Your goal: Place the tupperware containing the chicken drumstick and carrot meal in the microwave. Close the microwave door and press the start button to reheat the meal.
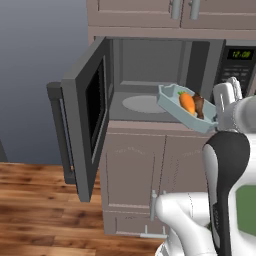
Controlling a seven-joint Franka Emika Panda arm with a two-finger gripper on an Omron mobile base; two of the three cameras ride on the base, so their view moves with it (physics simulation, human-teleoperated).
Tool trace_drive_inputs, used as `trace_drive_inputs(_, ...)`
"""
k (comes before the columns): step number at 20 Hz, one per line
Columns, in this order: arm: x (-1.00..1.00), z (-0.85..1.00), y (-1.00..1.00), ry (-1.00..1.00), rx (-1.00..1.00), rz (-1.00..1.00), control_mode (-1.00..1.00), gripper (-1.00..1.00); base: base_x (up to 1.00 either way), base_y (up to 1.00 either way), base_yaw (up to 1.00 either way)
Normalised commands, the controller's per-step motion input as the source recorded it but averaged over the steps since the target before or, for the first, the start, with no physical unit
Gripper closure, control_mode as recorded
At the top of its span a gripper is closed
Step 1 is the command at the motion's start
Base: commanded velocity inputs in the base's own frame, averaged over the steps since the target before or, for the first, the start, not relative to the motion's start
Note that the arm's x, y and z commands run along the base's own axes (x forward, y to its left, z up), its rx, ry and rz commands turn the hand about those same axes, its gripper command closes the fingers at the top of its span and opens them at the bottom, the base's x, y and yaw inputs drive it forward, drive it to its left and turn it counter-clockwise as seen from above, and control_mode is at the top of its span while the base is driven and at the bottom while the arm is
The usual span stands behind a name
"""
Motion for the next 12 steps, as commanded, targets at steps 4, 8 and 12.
trace_drive_inputs(4, 0.25, -0.12, -0.01, -0.01, -0.01, 0.0, -1.0, 1.0, 0.0, 0.0, 0.0)
trace_drive_inputs(8, 0.21, -0.21, -0.02, -0.01, -0.06, 0.0, -1.0, 1.0, 0.0, 0.0, 0.0)
trace_drive_inputs(12, 0.16, -0.22, -0.09, -0.04, -0.09, 0.0, -1.0, 1.0, 0.0, 0.0, 0.0)
